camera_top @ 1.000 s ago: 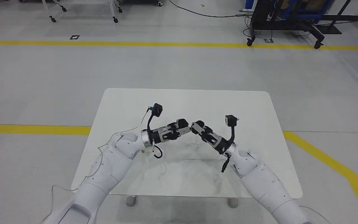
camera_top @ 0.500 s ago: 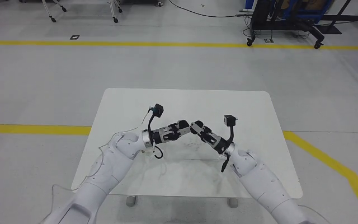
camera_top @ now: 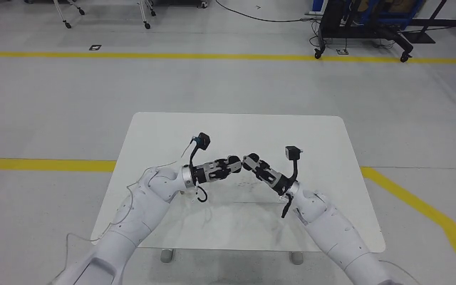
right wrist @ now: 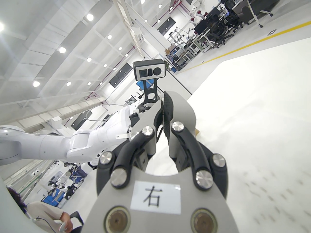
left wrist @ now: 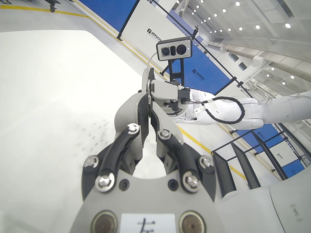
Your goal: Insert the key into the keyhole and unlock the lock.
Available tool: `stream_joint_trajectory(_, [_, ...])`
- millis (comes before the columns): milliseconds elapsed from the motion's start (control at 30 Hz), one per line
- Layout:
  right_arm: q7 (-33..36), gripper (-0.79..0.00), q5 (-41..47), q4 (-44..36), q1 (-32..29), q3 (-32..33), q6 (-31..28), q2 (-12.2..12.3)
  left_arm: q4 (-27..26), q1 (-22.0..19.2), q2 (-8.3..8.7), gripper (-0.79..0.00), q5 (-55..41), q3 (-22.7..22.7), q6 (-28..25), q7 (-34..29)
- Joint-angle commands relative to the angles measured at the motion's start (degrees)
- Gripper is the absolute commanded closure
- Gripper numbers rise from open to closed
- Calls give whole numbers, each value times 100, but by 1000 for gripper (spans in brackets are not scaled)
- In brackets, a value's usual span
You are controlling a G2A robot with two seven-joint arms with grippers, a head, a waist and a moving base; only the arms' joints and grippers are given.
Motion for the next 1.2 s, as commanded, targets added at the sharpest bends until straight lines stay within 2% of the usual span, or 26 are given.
stream_joint_trajectory(0, [4,0,0,5,0,8,0,-5,7,-3,0,0,5,-7,-2,41])
stream_joint_trajectory(567, [100,0,34,67,0,54,-6,-42,19,49,30,0,-166,-92,-11,180])
stream_joint_trajectory(667, [103,0,44,92,21,52,-3,-55,30,45,27,-222,-336,-64,-33,85])
stream_joint_trajectory(833, [99,0,38,105,52,51,-15,-75,39,26,29,-262,-417,-27,-20,-42])
stream_joint_trajectory(1033, [104,0,19,137,86,15,-13,-107,43,18,34,-206,-430,-13,-7,-85])
stream_joint_trajectory(1133, [99,0,13,158,98,11,-17,-120,40,20,36,-108,-452,-9,-4,-94])
stream_joint_trajectory(1167, [99,0,11,164,100,11,-20,-123,41,19,37,-43,-455,-6,-5,-102])
